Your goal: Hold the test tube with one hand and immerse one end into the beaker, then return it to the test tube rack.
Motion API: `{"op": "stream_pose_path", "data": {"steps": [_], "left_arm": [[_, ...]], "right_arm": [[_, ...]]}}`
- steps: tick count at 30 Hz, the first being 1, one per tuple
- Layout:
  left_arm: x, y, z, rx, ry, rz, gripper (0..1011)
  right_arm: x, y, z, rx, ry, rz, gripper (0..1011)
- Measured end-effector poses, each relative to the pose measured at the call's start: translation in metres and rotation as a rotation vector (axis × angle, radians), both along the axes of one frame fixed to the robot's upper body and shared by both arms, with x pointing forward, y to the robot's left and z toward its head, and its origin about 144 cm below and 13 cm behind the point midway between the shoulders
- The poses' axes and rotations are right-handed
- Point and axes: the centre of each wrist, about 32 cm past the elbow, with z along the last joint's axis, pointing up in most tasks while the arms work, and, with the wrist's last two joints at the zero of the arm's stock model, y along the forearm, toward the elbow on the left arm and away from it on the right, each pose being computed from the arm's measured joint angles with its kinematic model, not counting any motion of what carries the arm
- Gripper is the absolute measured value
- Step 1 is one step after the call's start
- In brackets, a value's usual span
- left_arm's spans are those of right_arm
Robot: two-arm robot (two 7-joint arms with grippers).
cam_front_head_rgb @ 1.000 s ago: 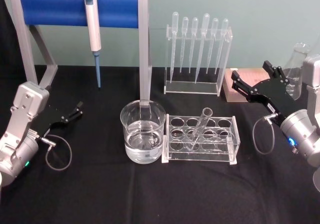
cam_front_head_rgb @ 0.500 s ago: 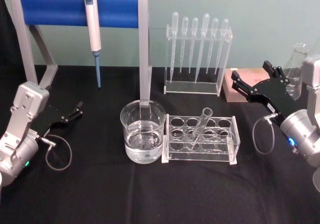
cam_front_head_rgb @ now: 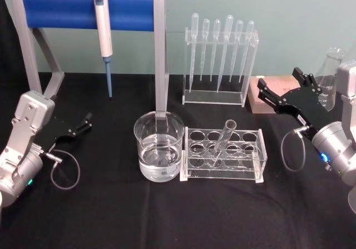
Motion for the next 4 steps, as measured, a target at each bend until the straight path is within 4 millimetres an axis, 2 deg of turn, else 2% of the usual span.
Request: {"op": "stream_pose_path", "data": {"steps": [4], "left_arm": [[0.0000,0.0000,0.0000,0.000,0.000,0.000,1000]], "right_arm": [[0.0000,0.0000,0.0000,0.000,0.000,0.000,1003]]}}
